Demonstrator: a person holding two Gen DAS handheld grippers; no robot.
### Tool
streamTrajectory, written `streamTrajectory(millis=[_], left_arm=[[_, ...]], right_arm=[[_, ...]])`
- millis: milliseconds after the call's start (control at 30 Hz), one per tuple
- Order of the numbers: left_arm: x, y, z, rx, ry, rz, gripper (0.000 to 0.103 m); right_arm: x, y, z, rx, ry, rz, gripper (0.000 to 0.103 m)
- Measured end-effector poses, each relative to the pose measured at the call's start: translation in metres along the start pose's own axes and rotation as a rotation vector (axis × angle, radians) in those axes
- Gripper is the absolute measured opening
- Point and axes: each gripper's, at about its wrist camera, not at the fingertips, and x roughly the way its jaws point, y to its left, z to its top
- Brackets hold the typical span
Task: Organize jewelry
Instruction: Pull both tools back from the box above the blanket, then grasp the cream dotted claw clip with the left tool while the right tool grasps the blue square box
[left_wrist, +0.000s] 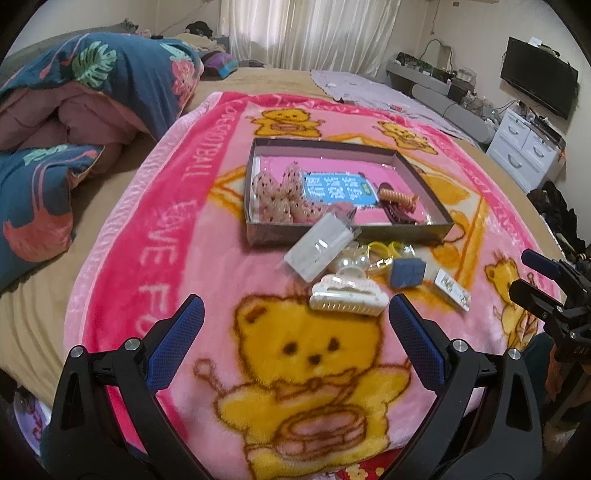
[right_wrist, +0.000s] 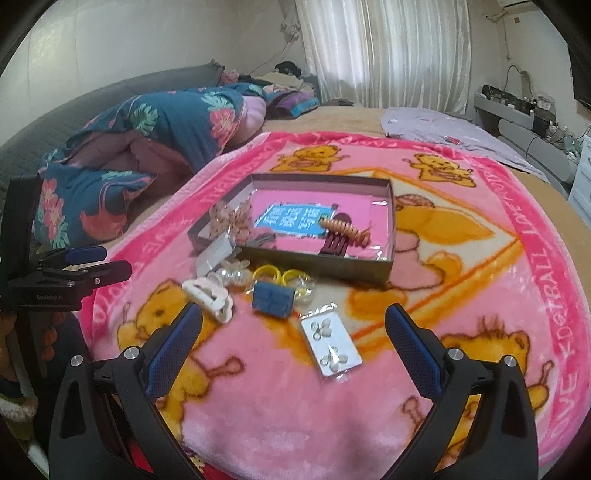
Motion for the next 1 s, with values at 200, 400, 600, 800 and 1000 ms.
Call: streamTrajectory(millis=[200, 400, 600, 800, 1000], left_arm=[[0.012, -0.002, -0.011, 0.008, 0.047, -0.005, 0.094], [0.022, -0.010, -0.017, 0.024, 0.070, -0.010, 0.094], [0.032, -0.019, -0.020, 0.047, 0.089, -0.014, 0.094], [0.046, -0.028, -0.024, 0.069, 0.109, -0.015, 0.094], [0.062, -0.037, -0.023, 0.083, 0.121, -0.011, 0.094]], right_arm=[[0.010, -0.002, -0.008, -0.004, 0.036, -0.021, 0.099], [0.020, -0.008, -0.015, -0.006, 0.071, -0.050, 0.099], [0.038, -0.017, -0.024, -0.010, 0.116, -0.103, 0.099], [0.053, -0.028, -0.031, 0.008, 0.154, -0.121, 0.099], [0.070, -0.034, -0.033, 0.012, 0.191, -0.124, 0.099]])
